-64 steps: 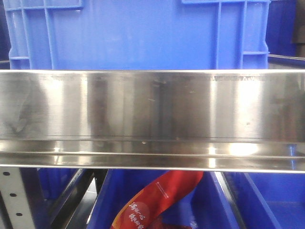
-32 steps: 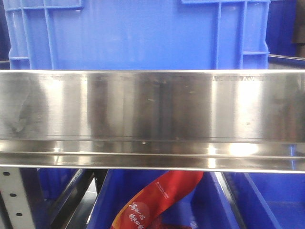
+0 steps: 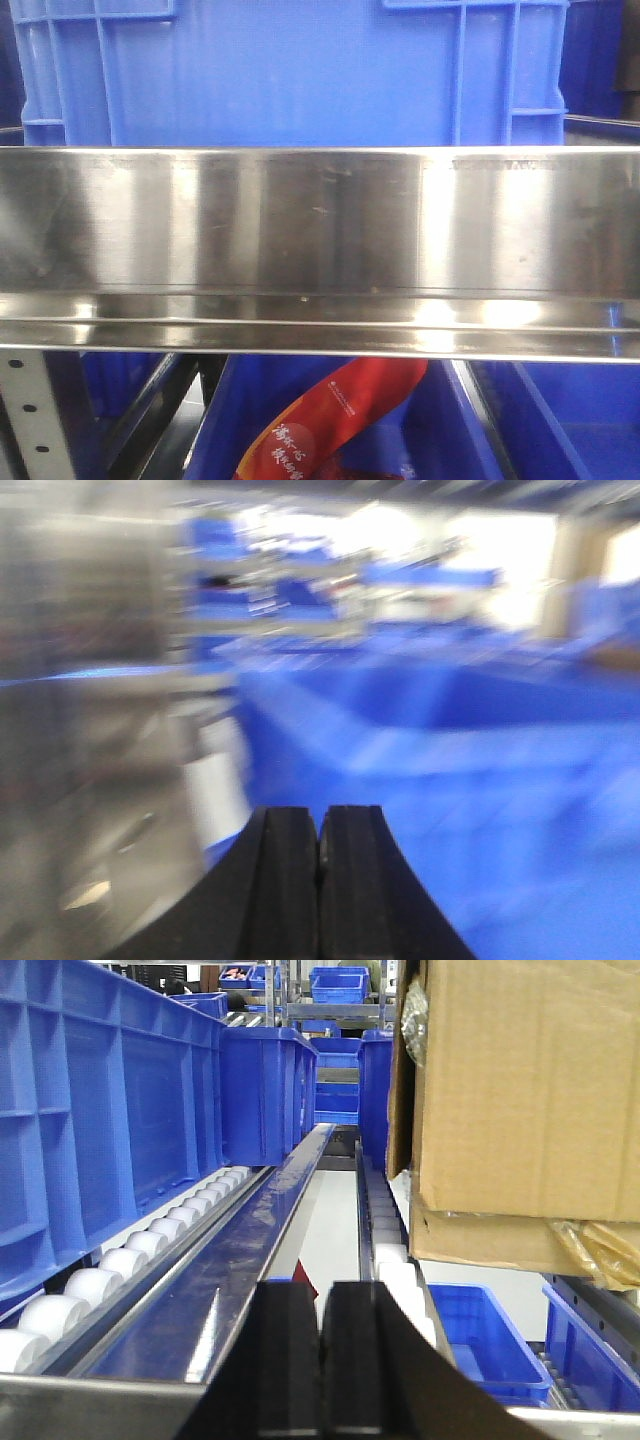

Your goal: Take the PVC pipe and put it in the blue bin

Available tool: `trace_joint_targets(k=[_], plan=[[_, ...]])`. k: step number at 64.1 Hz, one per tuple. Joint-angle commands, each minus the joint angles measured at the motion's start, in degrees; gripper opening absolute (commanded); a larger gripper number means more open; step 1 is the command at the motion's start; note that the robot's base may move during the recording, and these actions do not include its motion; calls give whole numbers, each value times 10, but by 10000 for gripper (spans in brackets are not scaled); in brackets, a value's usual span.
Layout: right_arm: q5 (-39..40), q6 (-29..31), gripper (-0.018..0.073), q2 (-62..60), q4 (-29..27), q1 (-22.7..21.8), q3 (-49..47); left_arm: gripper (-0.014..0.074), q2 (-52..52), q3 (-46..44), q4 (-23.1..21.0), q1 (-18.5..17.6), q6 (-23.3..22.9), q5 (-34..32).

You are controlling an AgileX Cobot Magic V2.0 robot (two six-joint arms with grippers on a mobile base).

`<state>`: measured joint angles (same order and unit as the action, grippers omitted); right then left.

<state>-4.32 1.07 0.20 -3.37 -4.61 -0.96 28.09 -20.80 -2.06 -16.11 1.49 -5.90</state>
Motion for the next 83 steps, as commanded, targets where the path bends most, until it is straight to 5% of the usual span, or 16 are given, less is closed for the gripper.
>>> trace_joint_targets(k=[1,28,83], plan=[[13,6,-154,-2,4,-4,0,-111,-41,39,14,41,-2,-8],[13,6,-154,-2,4,-4,0,-111,-268,196,38,166,-2,9],[13,6,-154,-2,4,-4,0,-111,-281,208,13,163,-2,48]])
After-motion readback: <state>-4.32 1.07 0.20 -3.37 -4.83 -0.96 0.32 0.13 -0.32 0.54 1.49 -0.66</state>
